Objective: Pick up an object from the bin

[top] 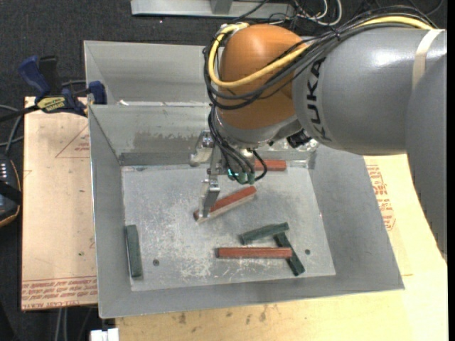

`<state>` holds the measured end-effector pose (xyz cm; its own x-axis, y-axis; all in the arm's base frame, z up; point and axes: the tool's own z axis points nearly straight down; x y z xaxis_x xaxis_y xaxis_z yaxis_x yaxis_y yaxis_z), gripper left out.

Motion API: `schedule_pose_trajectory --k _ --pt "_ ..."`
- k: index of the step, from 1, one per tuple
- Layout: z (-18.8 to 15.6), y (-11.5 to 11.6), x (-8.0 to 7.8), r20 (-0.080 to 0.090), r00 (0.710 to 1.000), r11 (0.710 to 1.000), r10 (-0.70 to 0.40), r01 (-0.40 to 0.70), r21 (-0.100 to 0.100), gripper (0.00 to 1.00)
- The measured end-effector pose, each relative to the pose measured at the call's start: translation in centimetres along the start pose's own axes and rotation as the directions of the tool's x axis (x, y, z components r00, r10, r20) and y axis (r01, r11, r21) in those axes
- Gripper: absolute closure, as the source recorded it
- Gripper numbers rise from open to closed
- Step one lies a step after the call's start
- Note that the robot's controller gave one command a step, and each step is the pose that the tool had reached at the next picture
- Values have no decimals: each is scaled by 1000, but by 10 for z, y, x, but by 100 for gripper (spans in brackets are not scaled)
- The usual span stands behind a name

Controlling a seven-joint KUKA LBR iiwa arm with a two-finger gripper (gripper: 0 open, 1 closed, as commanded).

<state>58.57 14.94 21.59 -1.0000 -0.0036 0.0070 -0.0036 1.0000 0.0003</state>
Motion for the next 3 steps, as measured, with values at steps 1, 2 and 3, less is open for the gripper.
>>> schedule_pose_trajectory --k 1,2,3 --pt "-5 -1 -2 8 1000 1000 3 -3 -1 0" --pt "56 -36 -16 11 993 993 -121 121 0 0" --pt "62 -101 -10 6 982 982 -188 188 1 0"
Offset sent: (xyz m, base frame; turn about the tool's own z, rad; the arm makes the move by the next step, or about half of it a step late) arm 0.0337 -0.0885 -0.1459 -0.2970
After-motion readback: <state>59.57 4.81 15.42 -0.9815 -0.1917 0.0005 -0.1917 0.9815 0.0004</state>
